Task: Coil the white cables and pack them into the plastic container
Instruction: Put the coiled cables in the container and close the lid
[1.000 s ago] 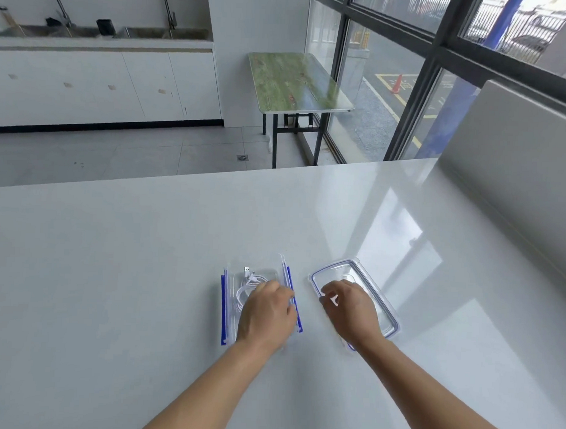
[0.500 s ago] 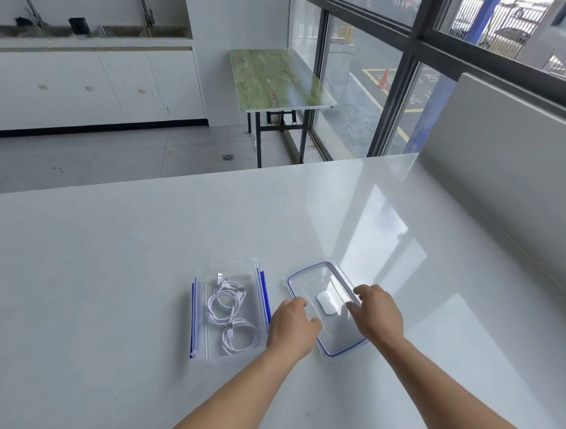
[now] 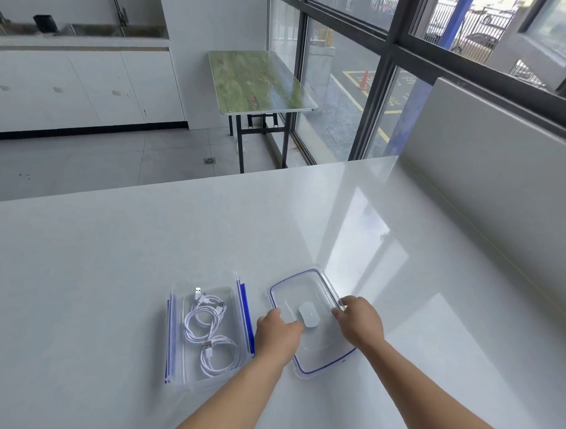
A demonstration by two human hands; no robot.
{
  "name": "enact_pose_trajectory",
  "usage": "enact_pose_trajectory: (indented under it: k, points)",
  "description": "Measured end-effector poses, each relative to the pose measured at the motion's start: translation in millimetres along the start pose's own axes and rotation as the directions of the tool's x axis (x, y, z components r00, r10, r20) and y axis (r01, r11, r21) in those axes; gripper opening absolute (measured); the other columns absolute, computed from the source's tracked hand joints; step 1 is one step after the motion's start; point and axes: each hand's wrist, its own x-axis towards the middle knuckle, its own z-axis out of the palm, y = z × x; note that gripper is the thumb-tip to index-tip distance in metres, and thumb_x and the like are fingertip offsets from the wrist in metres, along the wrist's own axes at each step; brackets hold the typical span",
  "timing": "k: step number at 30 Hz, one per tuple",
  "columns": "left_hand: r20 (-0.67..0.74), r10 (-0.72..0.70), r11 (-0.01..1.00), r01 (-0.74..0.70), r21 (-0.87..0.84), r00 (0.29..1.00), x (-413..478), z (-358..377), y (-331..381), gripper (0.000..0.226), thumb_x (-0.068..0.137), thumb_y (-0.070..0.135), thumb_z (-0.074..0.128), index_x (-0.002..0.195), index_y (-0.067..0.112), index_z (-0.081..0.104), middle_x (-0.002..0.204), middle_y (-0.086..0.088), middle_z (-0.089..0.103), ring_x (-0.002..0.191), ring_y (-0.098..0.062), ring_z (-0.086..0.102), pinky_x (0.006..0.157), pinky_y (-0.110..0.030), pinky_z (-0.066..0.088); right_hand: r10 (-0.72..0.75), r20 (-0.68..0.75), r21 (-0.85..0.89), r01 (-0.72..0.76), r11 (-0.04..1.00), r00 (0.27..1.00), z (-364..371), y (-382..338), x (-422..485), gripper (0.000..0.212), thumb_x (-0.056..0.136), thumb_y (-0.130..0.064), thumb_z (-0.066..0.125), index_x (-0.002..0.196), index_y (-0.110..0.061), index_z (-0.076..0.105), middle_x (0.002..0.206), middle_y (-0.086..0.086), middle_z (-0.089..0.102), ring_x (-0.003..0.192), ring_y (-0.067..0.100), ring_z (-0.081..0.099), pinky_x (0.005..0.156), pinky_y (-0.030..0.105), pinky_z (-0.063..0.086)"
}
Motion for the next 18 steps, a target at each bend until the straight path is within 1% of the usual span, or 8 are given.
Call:
enact_pose_trajectory:
  k: [2,4,6,8,10,14,16,18]
  points:
    - [0.019,-0.027,0.995,0.028,-0.096,0.999,-2.0,-2.7,-2.1,0.071,0.08,0.033,0.063,0.145,0.014,0.043,0.147,-0.007,0.045,0.127,-0.027,0.05,0.099,-0.037,0.044,0.002,0.028,0.148,-0.007,0.989,1.0,-7.0,-2.8,-3.0,0.014,0.093,-0.03,0.057,0.086,-0.02,0.064,0.072,-0.004,0.061,0.07,0.02,0.056,0.058,0.029,0.039]
    - [0.023,-0.036,0.987,0.04,-0.154,0.999,-3.8,-6.0,-3.5,0.071,0.075,0.035,0.063,0.139,0.009,0.048,0.144,-0.012,0.049,0.126,-0.032,0.051,0.102,-0.043,0.044,-0.006,0.034,0.276,-0.003,0.961,0.999,-15.0,-8.2,-9.7,0.017,0.089,-0.029,0.059,0.074,-0.019,0.06,0.062,-0.008,0.053,0.061,0.017,0.05,0.055,0.029,0.037]
    - [0.027,-0.038,0.978,0.043,-0.203,0.999,-6.4,-10.2,-3.1,0.074,0.071,0.04,0.06,0.136,0.006,0.05,0.141,-0.016,0.051,0.125,-0.036,0.051,0.105,-0.05,0.043,-0.038,0.028,0.385,0.024,0.923,0.999,-22.7,-17.7,-20.2,0.018,0.084,-0.029,0.062,0.073,-0.014,0.062,0.062,-0.005,0.056,0.059,0.016,0.048,0.055,0.03,0.04]
    - [0.072,-0.031,0.96,0.05,-0.275,0.997,-11.7,-14.0,-0.1,0.078,0.071,0.05,0.058,0.139,0.013,0.048,0.142,-0.009,0.052,0.126,-0.03,0.05,0.106,-0.05,0.044,-0.055,0.026,0.521,0.034,0.853,0.998,-30.3,-31.1,-32.9,0.016,0.078,-0.031,0.065,0.077,-0.015,0.067,0.069,0.002,0.066,0.056,0.015,0.051,0.052,0.03,0.046]
    - [0.133,-0.009,0.933,0.056,-0.355,0.991,-17.6,-16.9,3.5,0.081,0.075,0.063,0.058,0.142,0.02,0.044,0.146,0.001,0.047,0.128,-0.023,0.047,0.104,-0.049,0.045,-0.072,0.005,0.605,0.054,0.794,0.997,-37.1,-45.3,-45.1,0.014,0.074,-0.035,0.069,0.077,-0.02,0.069,0.072,-0.003,0.069,0.055,0.013,0.055,0.05,0.028,0.049]
    - [0.203,0.051,0.855,0.062,-0.516,0.978,-32.3,-29.5,14.1,0.089,0.071,0.083,0.054,0.143,0.032,0.043,0.147,0.011,0.042,0.126,-0.015,0.04,0.098,-0.051,0.049,-0.163,-0.111,0.563,0.197,0.803,0.98,-44.2,-72.9,-68.2,0.015,0.072,-0.043,0.071,0.076,-0.029,0.068,0.076,-0.016,0.07,0.058,0.002,0.059,0.056,0.023,0.047]
    - [0.212,0.092,0.803,0.053,-0.593,0.973,-41.2,-38.8,15.5,0.094,0.065,0.087,0.058,0.144,0.037,0.042,0.144,0.012,0.046,0.131,-0.016,0.04,0.094,-0.053,0.053,-0.232,-0.154,0.498,0.278,0.822,0.96,-43.5,-84.9,-81.1,0.019,0.074,-0.048,0.071,0.079,-0.03,0.067,0.081,-0.017,0.072,0.057,0.001,0.058,0.056,0.019,0.045]
    - [0.229,0.148,0.73,0.05,-0.681,0.962,-47.3,-47.8,13.4,0.094,0.063,0.083,0.065,0.142,0.037,0.045,0.139,0.009,0.054,0.132,-0.018,0.047,0.088,-0.054,0.058,-0.311,-0.186,0.418,0.362,0.833,0.932,-40.9,-95.4,-95.2,0.02,0.078,-0.051,0.068,0.083,-0.032,0.067,0.083,-0.018,0.072,0.056,0.0,0.057,0.054,0.015,0.042]
